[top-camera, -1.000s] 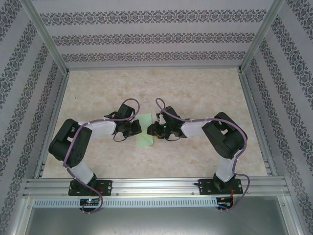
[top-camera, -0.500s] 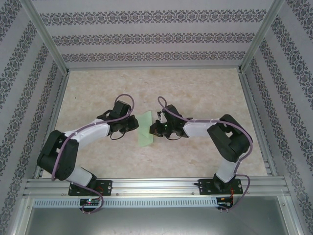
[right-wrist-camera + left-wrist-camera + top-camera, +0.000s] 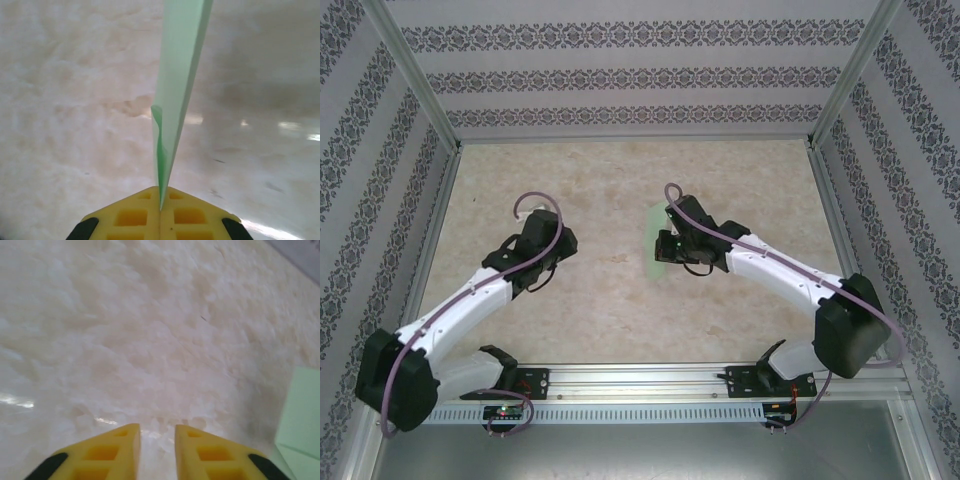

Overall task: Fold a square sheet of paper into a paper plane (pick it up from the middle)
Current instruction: Turn over the paper at the center of the table.

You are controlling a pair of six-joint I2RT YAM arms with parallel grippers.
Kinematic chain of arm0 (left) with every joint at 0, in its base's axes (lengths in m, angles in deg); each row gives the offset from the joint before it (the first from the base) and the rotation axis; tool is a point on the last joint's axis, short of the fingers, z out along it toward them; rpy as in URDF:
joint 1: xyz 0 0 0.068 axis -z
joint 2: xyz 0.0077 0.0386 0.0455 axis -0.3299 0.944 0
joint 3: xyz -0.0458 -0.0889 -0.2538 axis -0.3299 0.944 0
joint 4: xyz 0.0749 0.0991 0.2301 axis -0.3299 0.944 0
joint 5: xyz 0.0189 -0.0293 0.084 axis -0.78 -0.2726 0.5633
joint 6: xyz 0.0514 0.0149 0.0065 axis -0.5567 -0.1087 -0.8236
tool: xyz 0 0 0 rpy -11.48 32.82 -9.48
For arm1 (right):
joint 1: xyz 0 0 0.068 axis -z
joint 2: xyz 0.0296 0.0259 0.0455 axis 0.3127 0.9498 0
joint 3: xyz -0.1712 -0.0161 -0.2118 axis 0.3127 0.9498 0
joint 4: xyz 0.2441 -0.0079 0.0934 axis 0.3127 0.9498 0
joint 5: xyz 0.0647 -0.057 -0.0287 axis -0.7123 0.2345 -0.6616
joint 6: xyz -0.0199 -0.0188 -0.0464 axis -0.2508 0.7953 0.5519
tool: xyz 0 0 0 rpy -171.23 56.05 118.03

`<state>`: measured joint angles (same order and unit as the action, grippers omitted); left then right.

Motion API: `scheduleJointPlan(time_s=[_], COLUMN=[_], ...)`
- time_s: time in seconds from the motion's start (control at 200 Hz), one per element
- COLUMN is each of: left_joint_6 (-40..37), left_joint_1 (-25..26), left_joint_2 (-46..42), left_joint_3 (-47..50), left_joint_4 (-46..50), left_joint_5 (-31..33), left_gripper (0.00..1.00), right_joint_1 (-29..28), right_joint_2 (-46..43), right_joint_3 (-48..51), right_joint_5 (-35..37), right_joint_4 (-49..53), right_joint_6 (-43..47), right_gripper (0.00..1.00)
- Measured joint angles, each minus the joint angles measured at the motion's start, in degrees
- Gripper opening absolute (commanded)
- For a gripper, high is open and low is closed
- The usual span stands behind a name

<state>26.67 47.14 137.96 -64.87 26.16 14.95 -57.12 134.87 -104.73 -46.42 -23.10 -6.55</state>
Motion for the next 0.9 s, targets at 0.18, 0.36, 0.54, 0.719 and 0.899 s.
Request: scheduleJointPlan(time_s=[0.18, 0.36, 0.54, 0.719, 0.899], left_joint_6=[0.96, 3.19, 4.87, 5.92, 7.06], left_joint_1=[0.00, 0.00, 0.00, 0.00, 0.00], left_joint_2=[-5.79, -6.78, -13.29, -15.96, -18.60], left_joint_3=[3.39, 4.59, 10.58, 11.56, 11.82], left_joint_4=[0.90, 3.04, 3.02, 4.46, 6.54], left_joint_5=[6.27, 10.88, 14.80, 17.11, 18.62], left_gripper=[0.32, 0.31, 0.34, 0.33, 0.34], right_joint_1=[-1.01, -5.92, -11.02, -15.21, -17.31], right_joint_2=[-1.73, 2.34, 12.98, 24.41, 32.46], right_joint_3=[-5.86, -12.68, -17.38, -22.62, -26.62], right_joint_5=[11.52, 21.46, 28.39, 30.58, 26.75], right_joint_4=[15.13, 26.69, 35.67, 39.67, 38.21], right_joint_6=[2.64, 3.43, 2.32, 0.79, 0.61], right_gripper=[0.03, 0.07, 0.06, 0.10, 0.21])
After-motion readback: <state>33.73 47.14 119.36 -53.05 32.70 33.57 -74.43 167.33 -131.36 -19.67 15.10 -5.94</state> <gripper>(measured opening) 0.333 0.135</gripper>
